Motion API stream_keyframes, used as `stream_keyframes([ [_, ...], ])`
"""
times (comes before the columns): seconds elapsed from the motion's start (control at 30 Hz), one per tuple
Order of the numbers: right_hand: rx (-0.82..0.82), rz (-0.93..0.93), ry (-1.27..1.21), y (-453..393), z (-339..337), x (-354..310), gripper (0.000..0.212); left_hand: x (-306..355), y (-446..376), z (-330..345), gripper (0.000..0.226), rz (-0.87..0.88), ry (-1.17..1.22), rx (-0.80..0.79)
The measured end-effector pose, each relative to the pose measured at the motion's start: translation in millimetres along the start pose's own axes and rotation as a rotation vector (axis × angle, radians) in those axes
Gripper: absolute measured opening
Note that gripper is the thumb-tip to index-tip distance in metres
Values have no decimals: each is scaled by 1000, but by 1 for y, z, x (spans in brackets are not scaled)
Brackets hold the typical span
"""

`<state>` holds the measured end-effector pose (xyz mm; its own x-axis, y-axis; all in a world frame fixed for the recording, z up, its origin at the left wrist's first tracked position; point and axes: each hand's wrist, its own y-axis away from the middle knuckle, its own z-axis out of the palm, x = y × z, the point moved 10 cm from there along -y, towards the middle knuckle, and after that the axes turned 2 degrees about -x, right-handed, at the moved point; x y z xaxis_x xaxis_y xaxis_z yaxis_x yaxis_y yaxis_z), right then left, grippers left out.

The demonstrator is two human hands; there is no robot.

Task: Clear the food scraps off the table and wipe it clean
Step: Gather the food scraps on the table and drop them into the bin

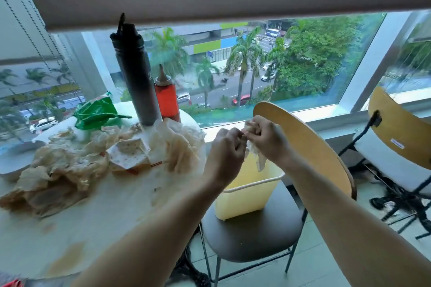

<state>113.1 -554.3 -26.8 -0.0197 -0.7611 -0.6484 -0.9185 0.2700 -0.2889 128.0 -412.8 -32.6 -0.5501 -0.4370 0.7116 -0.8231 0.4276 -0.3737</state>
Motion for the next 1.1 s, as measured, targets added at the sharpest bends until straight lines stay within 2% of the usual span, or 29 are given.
stream_keyframes([
  [0.1,-30,23,-8,-1,14,35,20,-21,6,35,21,-146,33,-18],
  [0.2,-130,42,-81,-2,37,73,22,-49,6,71,27,-277,92,-48],
  [0.33,-203,125,-244,1,59,109,26,-82,8,102,27,-352,176,-96],
  [0.5,-248,105,-245,3,78,135,25,-111,10,133,28,-405,99,-179],
  [0.63,-347,117,-187,8,93,152,20,-120,10,148,33,-423,-49,-318],
  [0.77,-439,103,60,9,96,161,36,-122,7,152,36,-448,-239,-428],
  [1.0,-348,21,125,0,60,121,27,-76,4,124,39,-325,-529,-531],
  [1.1,-318,-41,105,-2,49,90,26,-49,8,101,39,-274,-542,-508],
])
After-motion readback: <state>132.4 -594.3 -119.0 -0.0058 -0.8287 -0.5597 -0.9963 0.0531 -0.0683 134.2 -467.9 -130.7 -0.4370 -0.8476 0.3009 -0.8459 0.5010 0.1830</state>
